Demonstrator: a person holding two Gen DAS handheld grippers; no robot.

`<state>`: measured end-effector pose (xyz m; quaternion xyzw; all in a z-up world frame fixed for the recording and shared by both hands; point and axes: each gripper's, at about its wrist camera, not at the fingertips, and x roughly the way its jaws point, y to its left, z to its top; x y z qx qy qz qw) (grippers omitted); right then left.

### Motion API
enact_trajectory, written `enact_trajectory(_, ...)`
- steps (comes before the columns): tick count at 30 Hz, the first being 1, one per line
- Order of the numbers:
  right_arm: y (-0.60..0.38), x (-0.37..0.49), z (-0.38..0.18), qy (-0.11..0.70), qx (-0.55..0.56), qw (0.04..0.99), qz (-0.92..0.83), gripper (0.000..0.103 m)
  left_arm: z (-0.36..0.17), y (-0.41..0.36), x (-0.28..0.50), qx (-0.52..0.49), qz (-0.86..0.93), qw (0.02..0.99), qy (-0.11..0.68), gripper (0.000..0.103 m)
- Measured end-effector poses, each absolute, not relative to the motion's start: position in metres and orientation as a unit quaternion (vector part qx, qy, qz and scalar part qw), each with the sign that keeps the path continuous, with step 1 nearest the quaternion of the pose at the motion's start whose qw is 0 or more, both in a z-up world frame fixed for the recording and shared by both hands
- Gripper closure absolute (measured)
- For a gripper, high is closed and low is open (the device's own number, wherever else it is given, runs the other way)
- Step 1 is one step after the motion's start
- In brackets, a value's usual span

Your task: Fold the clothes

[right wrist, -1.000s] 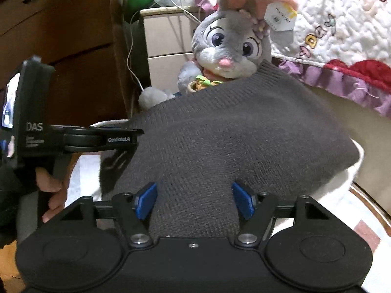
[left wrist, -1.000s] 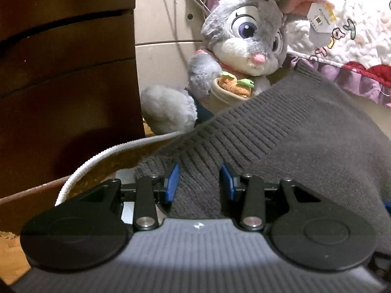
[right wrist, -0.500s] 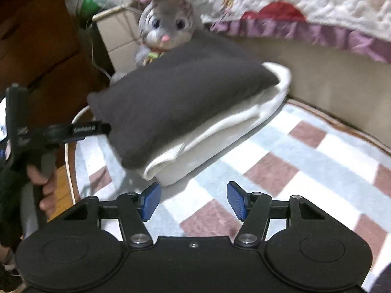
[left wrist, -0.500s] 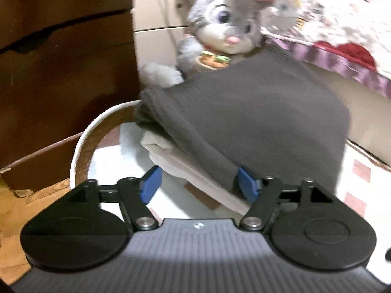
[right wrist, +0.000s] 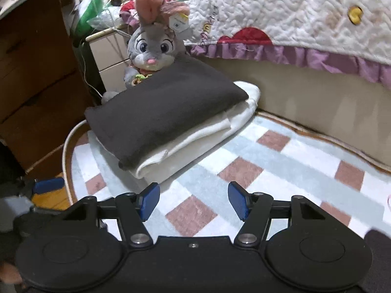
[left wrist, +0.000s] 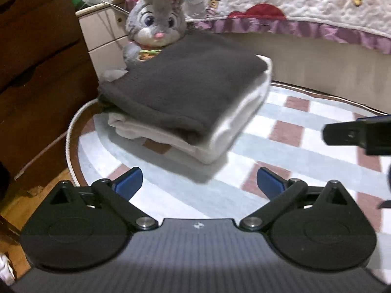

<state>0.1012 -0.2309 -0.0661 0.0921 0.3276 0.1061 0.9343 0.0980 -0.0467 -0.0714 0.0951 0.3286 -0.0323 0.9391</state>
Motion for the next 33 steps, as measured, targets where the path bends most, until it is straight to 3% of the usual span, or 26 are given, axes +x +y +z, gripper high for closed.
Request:
enact_trajectory(15,-0.257,0.021,-0.050,0.347,0.086,0.931,0.077,0.028,-0.072,-0.099,0.035,0.111,-0.070,0.920,0.369,0.000)
enact_trajectory(33,-0.247,-0.018,-0.019,0.330,0.066,0.939,0.078,0.025,-0.027,-0.104,0.003,0.115,-0.044,0.934,0.335,0.000)
